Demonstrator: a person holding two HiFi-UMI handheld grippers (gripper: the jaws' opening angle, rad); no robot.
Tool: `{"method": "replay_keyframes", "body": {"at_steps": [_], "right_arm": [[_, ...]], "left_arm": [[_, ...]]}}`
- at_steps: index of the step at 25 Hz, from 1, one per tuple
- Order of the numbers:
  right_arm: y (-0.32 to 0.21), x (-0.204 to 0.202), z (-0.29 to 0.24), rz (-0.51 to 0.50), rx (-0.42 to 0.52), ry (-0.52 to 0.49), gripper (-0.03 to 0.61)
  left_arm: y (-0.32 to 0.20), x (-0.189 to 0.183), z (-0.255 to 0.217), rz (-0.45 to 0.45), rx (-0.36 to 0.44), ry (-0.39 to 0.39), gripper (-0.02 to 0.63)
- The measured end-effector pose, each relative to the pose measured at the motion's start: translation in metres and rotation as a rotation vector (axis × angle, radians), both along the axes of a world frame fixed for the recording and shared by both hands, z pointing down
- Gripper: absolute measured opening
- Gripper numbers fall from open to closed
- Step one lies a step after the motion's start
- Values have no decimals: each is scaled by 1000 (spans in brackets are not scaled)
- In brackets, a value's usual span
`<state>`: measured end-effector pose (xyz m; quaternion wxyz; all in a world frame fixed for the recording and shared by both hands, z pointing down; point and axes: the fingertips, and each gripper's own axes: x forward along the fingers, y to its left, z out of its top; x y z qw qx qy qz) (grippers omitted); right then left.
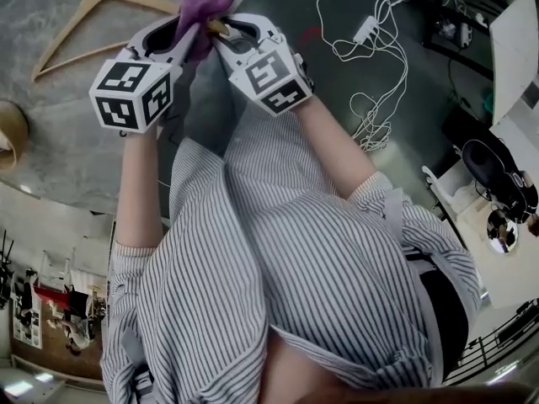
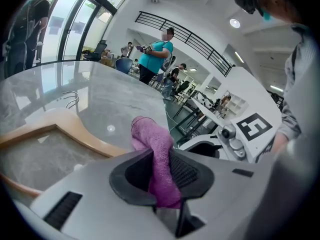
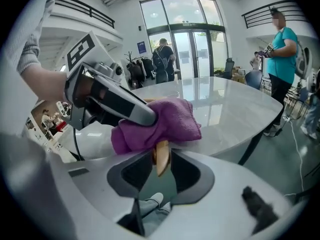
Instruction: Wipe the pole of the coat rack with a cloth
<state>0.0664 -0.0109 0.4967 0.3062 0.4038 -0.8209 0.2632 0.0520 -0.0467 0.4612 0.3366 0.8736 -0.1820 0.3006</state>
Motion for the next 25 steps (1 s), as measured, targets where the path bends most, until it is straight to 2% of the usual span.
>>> {"method": "replay_keyframes", "body": {"at_steps": [7, 21, 25], "right_arm": [[0, -2, 4, -47, 6, 15, 114], [1, -1, 6, 9, -64, 31, 107], [-1, -2, 6, 8, -65, 44, 107]], "left_arm": [[-4, -3, 8, 10, -26, 8, 89], [-16, -12, 10, 39, -65, 33, 89], [-23, -17, 11, 21, -75, 51, 89]]}}
